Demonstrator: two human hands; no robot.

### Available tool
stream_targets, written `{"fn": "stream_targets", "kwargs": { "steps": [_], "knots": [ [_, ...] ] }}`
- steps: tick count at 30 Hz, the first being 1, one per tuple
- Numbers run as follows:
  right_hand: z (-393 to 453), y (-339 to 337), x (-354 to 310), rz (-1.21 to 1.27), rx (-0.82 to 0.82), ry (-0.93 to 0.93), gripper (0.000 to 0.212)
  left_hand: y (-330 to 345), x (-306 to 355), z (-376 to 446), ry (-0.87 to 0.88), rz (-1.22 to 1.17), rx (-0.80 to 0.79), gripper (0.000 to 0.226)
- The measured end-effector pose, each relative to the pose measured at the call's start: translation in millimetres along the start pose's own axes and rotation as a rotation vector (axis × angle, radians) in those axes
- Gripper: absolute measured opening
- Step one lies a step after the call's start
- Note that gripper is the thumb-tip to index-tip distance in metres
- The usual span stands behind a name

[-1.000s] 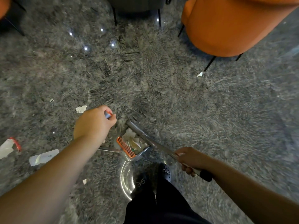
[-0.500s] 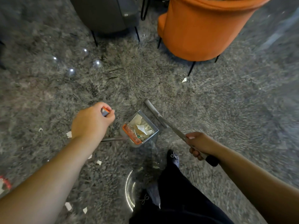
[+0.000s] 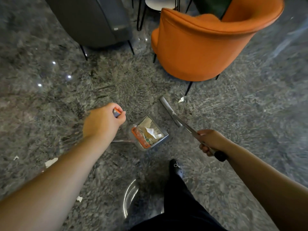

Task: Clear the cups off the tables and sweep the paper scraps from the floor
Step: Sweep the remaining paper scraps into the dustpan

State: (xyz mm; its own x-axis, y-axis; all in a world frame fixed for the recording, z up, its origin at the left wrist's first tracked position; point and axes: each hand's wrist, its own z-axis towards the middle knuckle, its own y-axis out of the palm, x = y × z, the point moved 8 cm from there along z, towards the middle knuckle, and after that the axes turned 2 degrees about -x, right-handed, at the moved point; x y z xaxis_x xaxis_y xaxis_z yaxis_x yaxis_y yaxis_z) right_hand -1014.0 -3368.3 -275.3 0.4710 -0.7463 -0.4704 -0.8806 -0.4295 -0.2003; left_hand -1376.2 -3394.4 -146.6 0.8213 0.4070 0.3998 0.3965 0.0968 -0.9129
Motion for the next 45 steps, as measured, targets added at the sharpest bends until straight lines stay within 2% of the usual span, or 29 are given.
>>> {"fn": "stream_targets", "kwargs": {
  "steps": [6,10,19,23,25,28,31,35,40,45],
  "knots": [
    [61,-95,-76,-0.201,0.064,-0.058,0.014,43,73,85,-0.021,0.062,-0.069,0.019],
    [102,-137,-116,-0.355,0.061,-0.080,0.021,65,104,122,-0.037,0.103,-0.111,0.021],
    [174,-166,-179,-0.616,0.047,-0.074,0.013,97,159,179,0.023,0.205,-0.132,0.022],
    [193,-164,-190,-0.690,0.039,-0.003,0.022,95,156,190,0.040,0.202,-0.124,0.024],
    [199,-159,-189,-0.715,0.020,0.042,0.026,94,154,194,0.048,0.206,-0.120,0.025],
    [202,-148,-175,-0.684,-0.020,0.115,0.021,95,152,200,0.038,0.181,-0.114,0.024],
    [186,-135,-160,-0.618,-0.039,0.095,0.010,94,152,206,0.018,0.155,-0.115,0.022],
    [150,-112,-135,-0.652,-0.118,0.058,0.013,92,150,205,0.028,0.136,-0.150,0.021],
    [110,-78,-97,-0.413,-0.188,0.095,0.016,89,152,195,0.070,0.098,-0.138,0.018],
    [80,-36,-56,-0.298,-0.193,0.103,0.014,90,147,176,0.089,0.029,-0.157,0.014]
  ]
}}
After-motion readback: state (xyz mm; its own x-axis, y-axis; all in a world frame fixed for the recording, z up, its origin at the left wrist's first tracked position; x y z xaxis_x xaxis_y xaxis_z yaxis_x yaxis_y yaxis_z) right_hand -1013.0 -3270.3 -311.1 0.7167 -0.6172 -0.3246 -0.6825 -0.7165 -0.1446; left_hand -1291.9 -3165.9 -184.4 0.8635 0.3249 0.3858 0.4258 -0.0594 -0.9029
